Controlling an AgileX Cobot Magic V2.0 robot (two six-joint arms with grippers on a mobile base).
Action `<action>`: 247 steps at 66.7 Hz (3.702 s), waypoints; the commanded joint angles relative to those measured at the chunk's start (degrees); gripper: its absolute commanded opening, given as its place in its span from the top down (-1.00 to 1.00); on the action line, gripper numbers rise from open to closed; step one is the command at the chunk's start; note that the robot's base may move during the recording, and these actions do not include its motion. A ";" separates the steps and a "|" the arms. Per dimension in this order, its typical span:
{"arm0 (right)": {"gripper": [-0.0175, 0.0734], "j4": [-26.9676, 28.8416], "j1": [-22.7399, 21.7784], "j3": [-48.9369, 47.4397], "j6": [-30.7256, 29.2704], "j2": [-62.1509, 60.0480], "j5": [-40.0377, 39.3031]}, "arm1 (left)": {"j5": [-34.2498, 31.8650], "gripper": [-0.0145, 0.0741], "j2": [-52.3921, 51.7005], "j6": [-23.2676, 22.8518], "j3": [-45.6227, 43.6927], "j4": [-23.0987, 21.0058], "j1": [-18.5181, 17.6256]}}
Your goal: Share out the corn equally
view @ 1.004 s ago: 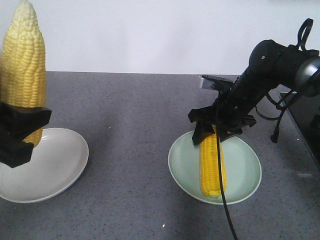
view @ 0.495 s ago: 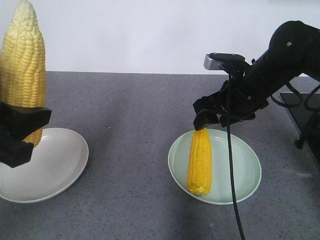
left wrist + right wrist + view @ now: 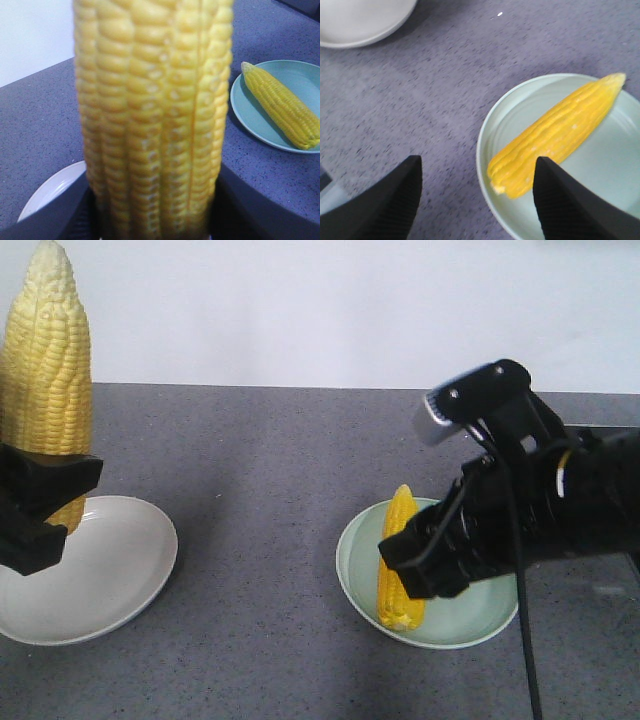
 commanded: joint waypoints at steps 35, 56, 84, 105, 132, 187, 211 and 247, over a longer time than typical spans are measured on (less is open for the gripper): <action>-0.38 0.02 0.75 6.35 -0.86 -10.73 -8.16 | -5.40 -0.04 -0.57 -0.31 -1.37 0.22 -0.01; -0.38 0.02 0.75 6.35 -0.86 -10.73 -7.48 | 0.76 -0.04 4.17 -0.50 -3.45 2.25 -0.01; -0.38 0.02 0.75 6.35 -0.86 -10.73 -7.48 | 19.04 -0.04 19.04 -4.56 -14.34 7.53 10.47; -0.38 0.02 0.75 6.35 -0.86 -10.73 -7.48 | 22.73 -0.04 28.48 -0.89 -15.56 2.03 17.73; -0.38 0.02 0.75 6.35 -0.86 -10.73 -7.48 | 21.83 -0.04 37.42 -0.89 -15.56 1.71 17.80; -0.38 0.02 0.75 6.35 -0.86 -10.73 -7.48 | 23.84 -0.41 45.02 -1.83 -15.56 1.75 17.80; -0.38 0.02 0.75 6.35 -0.86 -10.73 -7.48 | 22.23 -0.45 40.11 -1.83 -15.62 1.56 17.49; -0.38 0.02 0.75 6.35 -0.86 -10.73 -7.48 | 12.90 -0.45 14.33 4.17 -13.36 -10.05 14.62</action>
